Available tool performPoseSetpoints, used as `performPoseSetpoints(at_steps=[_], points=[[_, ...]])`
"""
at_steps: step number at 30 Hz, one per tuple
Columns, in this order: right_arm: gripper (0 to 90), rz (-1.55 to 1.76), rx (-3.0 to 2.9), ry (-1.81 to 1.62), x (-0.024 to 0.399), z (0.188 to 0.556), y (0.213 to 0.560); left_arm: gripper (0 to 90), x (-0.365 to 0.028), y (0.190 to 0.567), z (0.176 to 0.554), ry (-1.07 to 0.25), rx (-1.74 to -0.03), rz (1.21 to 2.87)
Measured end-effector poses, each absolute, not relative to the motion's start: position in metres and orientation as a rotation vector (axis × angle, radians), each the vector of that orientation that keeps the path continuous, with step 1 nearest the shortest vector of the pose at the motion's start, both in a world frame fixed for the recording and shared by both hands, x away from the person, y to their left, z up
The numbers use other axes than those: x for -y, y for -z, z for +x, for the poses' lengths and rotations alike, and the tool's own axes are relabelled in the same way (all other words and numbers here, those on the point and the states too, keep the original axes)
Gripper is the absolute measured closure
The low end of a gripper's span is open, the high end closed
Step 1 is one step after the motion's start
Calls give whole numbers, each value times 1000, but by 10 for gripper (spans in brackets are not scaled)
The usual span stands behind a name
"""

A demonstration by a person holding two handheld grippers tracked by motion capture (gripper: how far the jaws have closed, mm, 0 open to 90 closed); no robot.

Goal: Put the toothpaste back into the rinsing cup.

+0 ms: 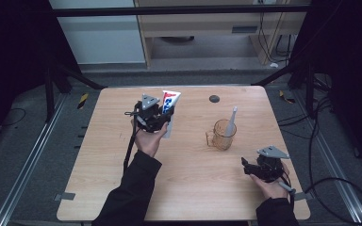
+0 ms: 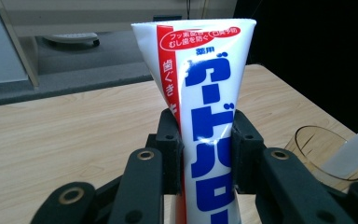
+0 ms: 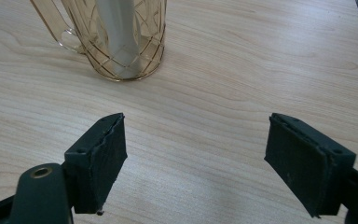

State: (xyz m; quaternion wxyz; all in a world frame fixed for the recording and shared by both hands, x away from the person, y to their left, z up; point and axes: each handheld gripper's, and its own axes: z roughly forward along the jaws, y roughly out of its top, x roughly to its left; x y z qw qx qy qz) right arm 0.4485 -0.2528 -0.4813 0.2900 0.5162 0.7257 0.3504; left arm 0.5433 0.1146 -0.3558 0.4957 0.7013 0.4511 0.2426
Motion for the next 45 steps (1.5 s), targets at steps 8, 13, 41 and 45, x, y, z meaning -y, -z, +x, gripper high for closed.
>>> performPoseSetpoints(at_steps=[8,13,41,45], points=[[193,1376,-1926,-939,253,449,481,695,-97,352,549,-603,-1065,1672],[190,1376,-1923,-942,253,449,481,695,-87,352,552,-614,-1052,1654],[177,1371,-1900,-965,254,448,479,693,-20,358,561,-595,-979,1620],[177,1371,-1899,-968,254,448,479,694,-15,360,563,-596,-970,1615]])
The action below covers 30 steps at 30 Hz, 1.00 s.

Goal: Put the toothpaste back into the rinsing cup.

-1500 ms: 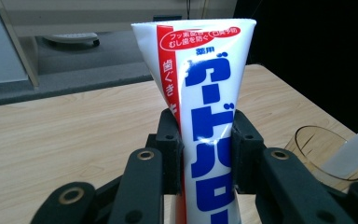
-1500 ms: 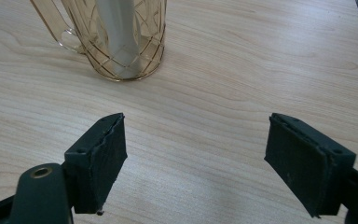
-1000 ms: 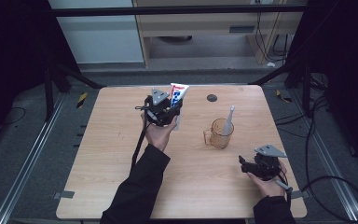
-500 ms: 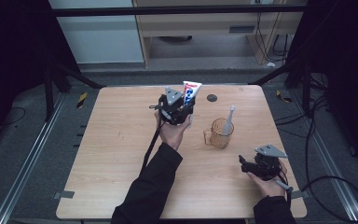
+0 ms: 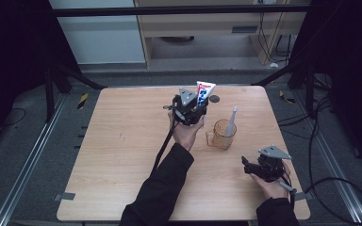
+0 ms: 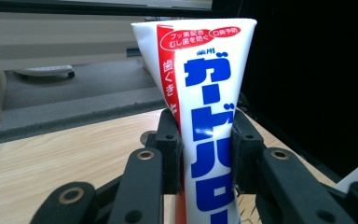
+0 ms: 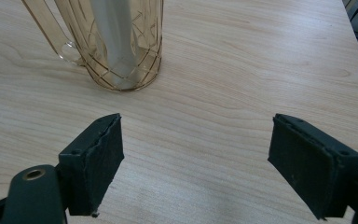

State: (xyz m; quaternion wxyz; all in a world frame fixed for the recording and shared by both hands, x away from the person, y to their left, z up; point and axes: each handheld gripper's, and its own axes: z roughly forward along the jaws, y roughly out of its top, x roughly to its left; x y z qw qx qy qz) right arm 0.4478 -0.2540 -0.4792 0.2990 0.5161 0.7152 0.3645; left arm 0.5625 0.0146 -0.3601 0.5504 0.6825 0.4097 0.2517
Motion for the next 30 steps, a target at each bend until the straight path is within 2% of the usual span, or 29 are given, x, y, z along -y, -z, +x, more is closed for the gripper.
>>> performPoseSetpoints(at_steps=[12,30], points=[[174,1378,-1907,-975,253,449,479,694,4,354,566,-592,-935,1598],[178,1375,-1910,-973,252,449,479,694,33,364,572,-587,-893,1617]])
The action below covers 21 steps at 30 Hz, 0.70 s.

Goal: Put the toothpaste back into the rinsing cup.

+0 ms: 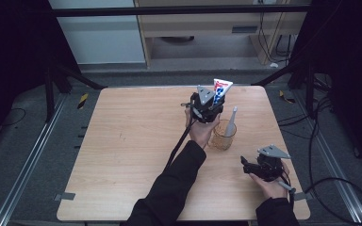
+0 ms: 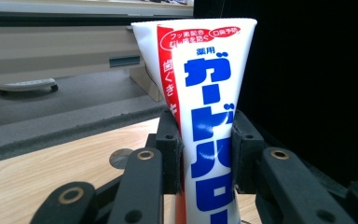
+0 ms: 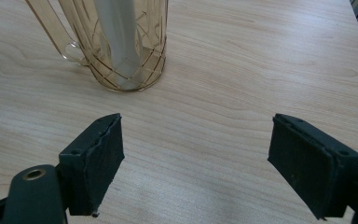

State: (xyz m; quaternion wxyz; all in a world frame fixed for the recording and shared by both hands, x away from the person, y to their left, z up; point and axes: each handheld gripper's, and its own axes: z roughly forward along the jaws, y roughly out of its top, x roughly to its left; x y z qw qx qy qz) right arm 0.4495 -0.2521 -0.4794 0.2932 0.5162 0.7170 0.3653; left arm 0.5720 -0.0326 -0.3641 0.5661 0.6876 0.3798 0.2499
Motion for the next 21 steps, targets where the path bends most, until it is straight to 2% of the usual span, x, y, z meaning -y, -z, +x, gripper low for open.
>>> performPoseSetpoints(at_steps=[21], points=[[188,1371,-1914,-964,252,450,481,694,52,383,582,-555,-876,1633]])
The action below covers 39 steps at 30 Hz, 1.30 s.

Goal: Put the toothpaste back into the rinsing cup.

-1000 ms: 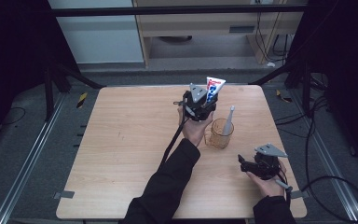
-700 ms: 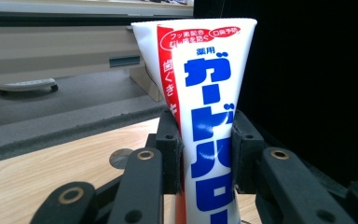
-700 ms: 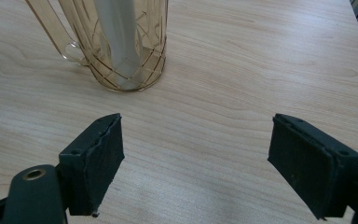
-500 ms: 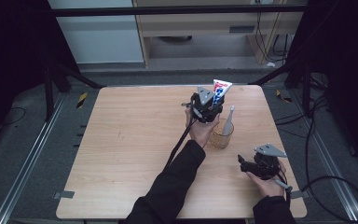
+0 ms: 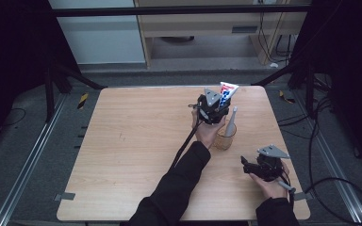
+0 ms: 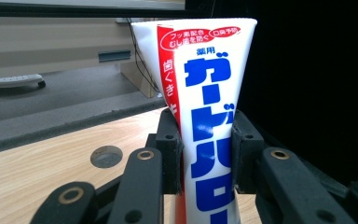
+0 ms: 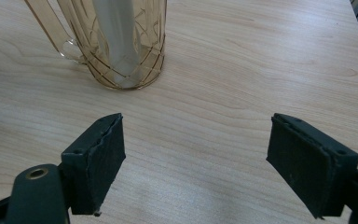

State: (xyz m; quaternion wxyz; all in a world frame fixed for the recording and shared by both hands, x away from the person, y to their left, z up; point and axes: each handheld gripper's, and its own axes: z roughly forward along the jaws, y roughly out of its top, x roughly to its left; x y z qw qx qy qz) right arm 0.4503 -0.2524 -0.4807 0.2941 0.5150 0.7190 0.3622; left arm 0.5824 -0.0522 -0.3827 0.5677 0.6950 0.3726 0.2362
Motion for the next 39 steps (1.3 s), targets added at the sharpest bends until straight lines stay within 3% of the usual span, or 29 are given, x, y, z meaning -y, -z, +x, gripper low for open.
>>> performPoseSetpoints(at_steps=[39], points=[[197,1364,-1915,-967,253,450,480,693,66,415,581,-554,-879,1648]])
